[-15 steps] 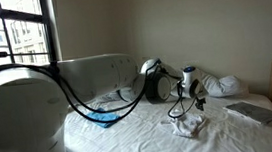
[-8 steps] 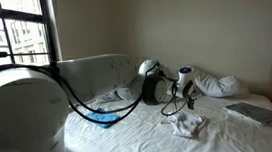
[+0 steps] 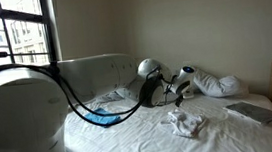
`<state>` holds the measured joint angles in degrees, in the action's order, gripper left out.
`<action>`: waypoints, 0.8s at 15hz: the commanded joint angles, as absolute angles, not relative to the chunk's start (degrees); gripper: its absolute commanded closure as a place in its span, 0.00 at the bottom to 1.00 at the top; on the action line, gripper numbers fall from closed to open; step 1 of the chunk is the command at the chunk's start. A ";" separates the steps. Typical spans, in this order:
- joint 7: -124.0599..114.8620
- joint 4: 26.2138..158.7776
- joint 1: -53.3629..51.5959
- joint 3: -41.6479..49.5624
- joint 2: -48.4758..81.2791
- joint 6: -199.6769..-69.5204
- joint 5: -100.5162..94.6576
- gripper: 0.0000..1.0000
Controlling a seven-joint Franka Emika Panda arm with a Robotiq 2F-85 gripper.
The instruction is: Fold the white cloth
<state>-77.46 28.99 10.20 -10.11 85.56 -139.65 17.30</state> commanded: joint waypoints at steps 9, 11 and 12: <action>-70.62 30.98 13.91 -19.07 85.64 -115.61 32.21 0.00; -72.53 31.97 13.53 -16.73 85.74 -114.74 31.55 0.00; -72.42 32.36 13.44 -16.26 85.78 -114.82 31.46 0.00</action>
<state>-72.74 30.61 12.99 -17.48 85.78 -116.14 30.13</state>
